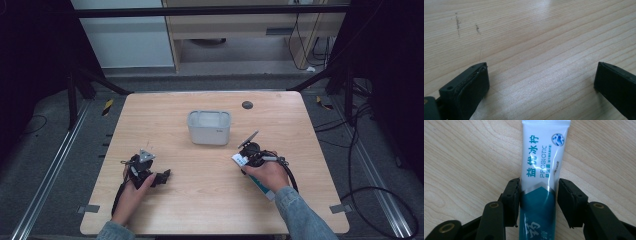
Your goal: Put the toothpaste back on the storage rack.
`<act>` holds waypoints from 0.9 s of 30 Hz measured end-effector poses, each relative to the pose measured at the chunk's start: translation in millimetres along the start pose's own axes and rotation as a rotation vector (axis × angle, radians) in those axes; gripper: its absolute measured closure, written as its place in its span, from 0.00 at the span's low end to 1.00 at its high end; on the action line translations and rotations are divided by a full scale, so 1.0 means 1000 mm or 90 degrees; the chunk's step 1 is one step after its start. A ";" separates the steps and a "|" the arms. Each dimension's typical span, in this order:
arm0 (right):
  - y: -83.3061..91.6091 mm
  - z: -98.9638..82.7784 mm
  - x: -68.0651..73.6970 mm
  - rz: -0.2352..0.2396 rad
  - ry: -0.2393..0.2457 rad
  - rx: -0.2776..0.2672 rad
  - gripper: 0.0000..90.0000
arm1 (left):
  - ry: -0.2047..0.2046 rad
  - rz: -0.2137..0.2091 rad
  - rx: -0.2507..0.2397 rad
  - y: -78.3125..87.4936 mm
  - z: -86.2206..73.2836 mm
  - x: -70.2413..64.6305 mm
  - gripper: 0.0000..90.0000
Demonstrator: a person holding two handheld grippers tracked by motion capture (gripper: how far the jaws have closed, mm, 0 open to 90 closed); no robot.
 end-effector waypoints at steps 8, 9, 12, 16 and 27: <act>-0.001 0.001 0.000 0.004 0.001 0.009 0.61 | 0.000 0.000 0.000 0.000 0.000 0.000 0.00; -0.001 0.001 0.000 0.004 0.001 0.009 0.61 | 0.000 0.000 0.000 0.000 0.000 0.000 0.00; -0.001 0.001 0.000 0.000 0.003 0.013 0.62 | 0.000 0.000 0.000 0.000 0.000 0.000 0.00; -0.001 0.001 0.000 -0.004 0.010 0.018 0.63 | 0.000 0.000 0.000 0.000 0.000 0.000 0.00; 0.000 0.001 -0.001 -0.013 0.025 0.027 0.68 | 0.000 0.000 0.000 0.000 0.000 0.000 0.00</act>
Point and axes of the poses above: each handheld gripper's, and its own axes: y roughly backward along the jaws, z roughly out of its top, x roughly to its left, the point moved 10 cm from there along -y, roughly forward along the jaws, and after that the axes turned 5 degrees about y, right-handed, at the moved point
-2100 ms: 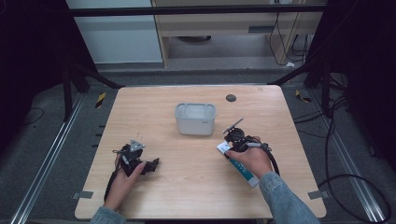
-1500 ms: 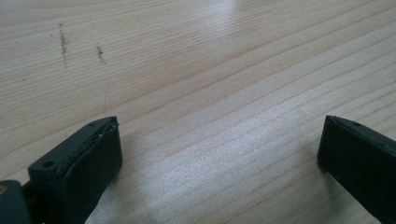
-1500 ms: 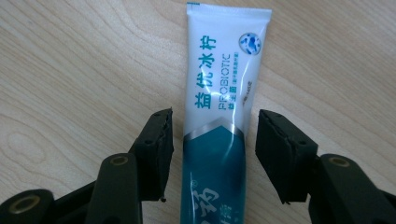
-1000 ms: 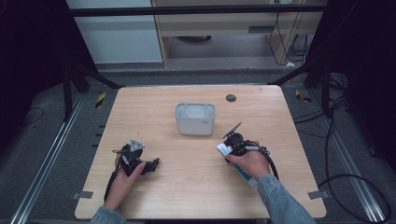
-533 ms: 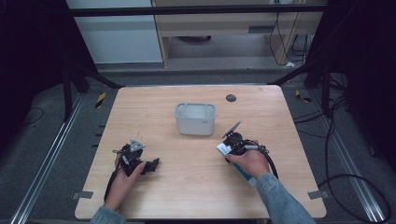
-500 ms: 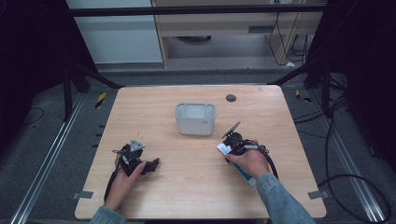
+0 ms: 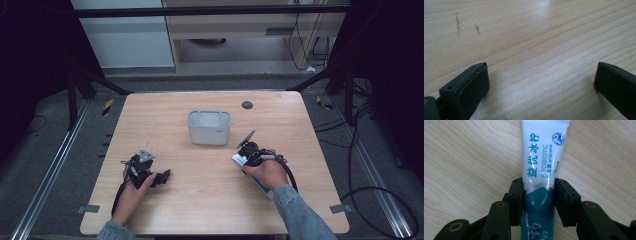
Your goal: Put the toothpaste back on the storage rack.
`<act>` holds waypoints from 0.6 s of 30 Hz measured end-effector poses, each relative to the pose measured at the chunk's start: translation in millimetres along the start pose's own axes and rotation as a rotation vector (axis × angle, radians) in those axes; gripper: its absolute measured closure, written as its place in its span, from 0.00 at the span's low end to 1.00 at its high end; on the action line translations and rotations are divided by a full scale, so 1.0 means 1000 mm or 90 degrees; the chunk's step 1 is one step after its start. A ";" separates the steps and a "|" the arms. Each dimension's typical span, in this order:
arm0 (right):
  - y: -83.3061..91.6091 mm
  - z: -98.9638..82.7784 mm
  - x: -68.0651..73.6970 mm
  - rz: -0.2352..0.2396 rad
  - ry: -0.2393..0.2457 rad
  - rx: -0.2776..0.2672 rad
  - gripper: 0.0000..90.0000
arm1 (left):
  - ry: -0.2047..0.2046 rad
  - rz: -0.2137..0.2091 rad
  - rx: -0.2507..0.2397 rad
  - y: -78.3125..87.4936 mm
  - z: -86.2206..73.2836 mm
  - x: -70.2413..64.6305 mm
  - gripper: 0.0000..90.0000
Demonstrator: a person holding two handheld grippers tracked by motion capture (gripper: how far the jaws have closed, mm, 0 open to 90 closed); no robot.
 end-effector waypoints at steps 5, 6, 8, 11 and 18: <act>0.001 0.000 -0.001 -0.001 -0.005 0.001 0.71 | 0.000 0.000 0.000 0.000 0.000 0.000 0.00; 0.001 -0.001 -0.001 -0.001 -0.005 0.001 0.71 | 0.000 0.000 0.000 0.000 0.000 0.000 0.00; 0.001 0.000 -0.001 -0.002 -0.004 0.001 0.71 | 0.000 0.000 0.000 0.000 0.000 0.000 0.00; 0.001 0.000 -0.001 -0.002 -0.009 0.004 0.72 | 0.000 0.000 0.000 0.000 0.000 0.000 0.00; 0.002 0.000 -0.001 -0.005 -0.006 -0.001 0.76 | 0.000 0.000 0.000 0.000 0.000 0.000 0.00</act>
Point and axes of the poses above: each handheld gripper's, and its own axes: y roughly backward along the jaws, z roughly out of its top, x roughly to its left, the point moved 10 cm from there along -y, roughly forward along the jaws, and after that the axes turned 5 degrees about y, right-handed, at the moved point
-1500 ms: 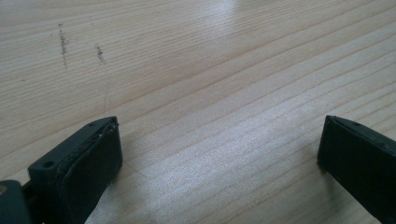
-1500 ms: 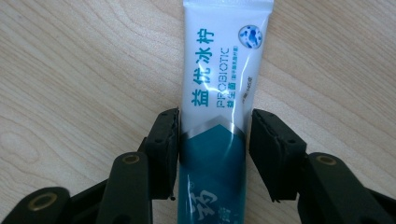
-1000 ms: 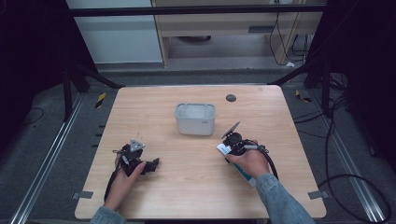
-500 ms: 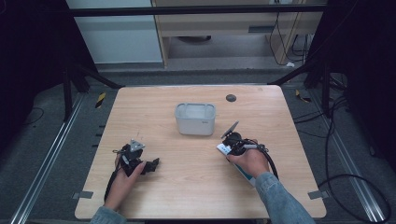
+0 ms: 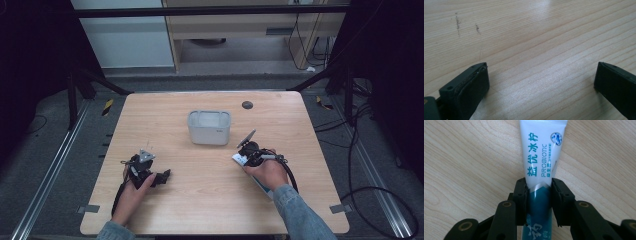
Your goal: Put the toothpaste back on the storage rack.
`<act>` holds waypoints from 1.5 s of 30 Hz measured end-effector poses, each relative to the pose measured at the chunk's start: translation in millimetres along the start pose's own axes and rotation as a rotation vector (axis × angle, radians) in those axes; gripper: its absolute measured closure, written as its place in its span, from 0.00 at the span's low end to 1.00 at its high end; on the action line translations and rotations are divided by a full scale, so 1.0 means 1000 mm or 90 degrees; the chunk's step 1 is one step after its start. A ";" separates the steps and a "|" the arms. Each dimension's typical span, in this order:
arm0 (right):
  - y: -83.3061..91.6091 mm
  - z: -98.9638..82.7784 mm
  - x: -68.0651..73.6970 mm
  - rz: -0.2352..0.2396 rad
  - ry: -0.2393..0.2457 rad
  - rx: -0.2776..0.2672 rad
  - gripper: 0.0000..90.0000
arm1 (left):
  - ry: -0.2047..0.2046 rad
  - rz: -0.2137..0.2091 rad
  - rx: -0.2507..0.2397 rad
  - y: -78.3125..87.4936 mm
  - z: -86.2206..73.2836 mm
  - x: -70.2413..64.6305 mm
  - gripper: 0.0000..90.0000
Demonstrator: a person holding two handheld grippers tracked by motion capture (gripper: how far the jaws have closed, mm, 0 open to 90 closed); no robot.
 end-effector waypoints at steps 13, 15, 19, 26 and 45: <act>0.003 -0.001 -0.002 0.007 -0.024 -0.019 0.84 | 0.000 0.000 0.000 0.000 0.000 0.000 0.00; 0.004 -0.001 -0.002 0.008 -0.025 -0.020 0.84 | 0.000 0.000 0.000 0.000 0.000 0.000 0.00; 0.006 -0.001 -0.003 0.008 -0.028 -0.029 0.86 | 0.000 0.000 0.000 0.000 0.000 0.000 0.00; 0.011 -0.001 -0.006 0.017 -0.034 -0.039 0.88 | 0.000 0.000 0.000 0.000 0.000 0.000 0.00; 0.058 0.025 -0.034 -0.031 -0.036 -0.088 0.88 | 0.000 0.000 0.000 0.000 0.000 0.000 0.00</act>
Point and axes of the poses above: each handheld gripper's, and its own axes: y roughly backward along the jaws, z roughly out of its top, x roughly to its left, the point moved 10 cm from there along -y, roughly forward along the jaws, and after that the axes turned 5 degrees about y, right-handed, at the moved point
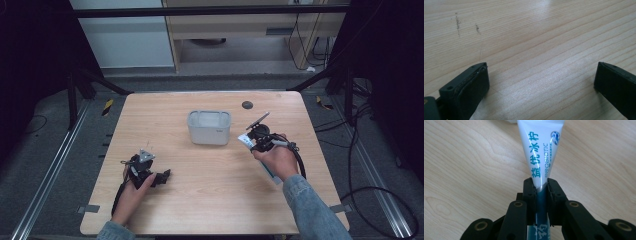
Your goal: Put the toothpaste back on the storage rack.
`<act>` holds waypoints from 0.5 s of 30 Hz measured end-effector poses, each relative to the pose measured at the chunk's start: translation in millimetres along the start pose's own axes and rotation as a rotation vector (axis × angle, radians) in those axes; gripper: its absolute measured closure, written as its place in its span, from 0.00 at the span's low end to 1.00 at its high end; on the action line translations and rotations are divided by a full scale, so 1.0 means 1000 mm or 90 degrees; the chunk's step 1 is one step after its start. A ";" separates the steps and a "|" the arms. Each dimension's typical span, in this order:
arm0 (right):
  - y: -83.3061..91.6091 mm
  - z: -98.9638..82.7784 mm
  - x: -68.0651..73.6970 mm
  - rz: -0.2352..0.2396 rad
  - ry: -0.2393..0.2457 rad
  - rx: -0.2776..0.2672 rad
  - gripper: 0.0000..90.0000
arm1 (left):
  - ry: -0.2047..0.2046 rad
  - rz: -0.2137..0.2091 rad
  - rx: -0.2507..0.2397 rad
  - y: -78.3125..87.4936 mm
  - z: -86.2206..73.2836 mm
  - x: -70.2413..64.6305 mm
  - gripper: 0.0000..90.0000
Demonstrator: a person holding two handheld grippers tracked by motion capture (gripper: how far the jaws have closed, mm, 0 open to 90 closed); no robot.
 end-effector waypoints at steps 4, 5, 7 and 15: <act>0.005 0.005 -0.003 -0.006 -0.002 -0.013 0.88 | 0.000 0.000 0.000 0.000 0.000 0.000 0.00; 0.006 0.007 -0.003 -0.005 0.001 -0.019 0.88 | 0.000 0.000 0.000 0.000 0.000 0.000 0.00; 0.009 0.010 -0.004 -0.007 -0.003 -0.029 0.88 | 0.000 0.000 0.000 0.000 0.000 0.000 0.00; 0.019 0.022 -0.004 -0.009 -0.006 -0.075 0.88 | 0.000 0.000 0.000 0.000 0.000 0.000 0.00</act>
Point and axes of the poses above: each handheld gripper's, and its own axes: y roughly backward along the jaws, z roughly out of its top, x roughly to its left, the point moved 10 cm from there along -y, roughly forward along the jaws, and after that the axes turned 5 degrees about y, right-handed, at the moved point
